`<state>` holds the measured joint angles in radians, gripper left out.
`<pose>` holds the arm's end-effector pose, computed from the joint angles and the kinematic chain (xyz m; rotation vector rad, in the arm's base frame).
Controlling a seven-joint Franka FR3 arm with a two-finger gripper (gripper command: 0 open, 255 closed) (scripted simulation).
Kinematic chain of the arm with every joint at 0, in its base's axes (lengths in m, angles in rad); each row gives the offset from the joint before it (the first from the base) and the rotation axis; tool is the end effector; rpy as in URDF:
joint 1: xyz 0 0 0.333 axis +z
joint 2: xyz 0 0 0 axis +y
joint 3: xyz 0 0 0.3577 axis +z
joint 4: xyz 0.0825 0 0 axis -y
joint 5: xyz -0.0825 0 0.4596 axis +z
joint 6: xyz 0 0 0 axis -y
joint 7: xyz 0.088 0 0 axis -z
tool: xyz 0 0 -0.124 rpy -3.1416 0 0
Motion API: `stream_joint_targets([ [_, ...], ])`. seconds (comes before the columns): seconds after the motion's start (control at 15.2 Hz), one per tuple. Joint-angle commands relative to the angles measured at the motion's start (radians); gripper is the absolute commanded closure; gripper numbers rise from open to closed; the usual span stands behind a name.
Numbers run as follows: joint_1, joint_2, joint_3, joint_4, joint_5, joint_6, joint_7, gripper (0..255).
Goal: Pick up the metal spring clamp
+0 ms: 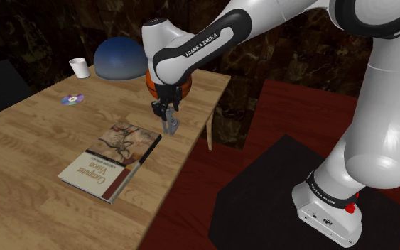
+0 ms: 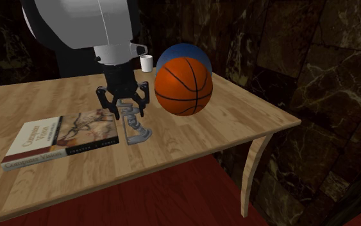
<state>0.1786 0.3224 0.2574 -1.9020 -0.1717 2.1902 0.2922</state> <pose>0.6328 0.2776 0.3121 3.0594 0.3585 0.0023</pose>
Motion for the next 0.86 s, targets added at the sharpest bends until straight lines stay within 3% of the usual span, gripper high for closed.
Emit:
stream_joint_targets([
  [0.0, -0.002, -0.014, 0.002, 0.008, 0.006, -0.021, -0.005, 255],
  [0.79, -0.006, -0.073, 0.01, 0.069, 0.032, -0.139, -0.027, 255],
])
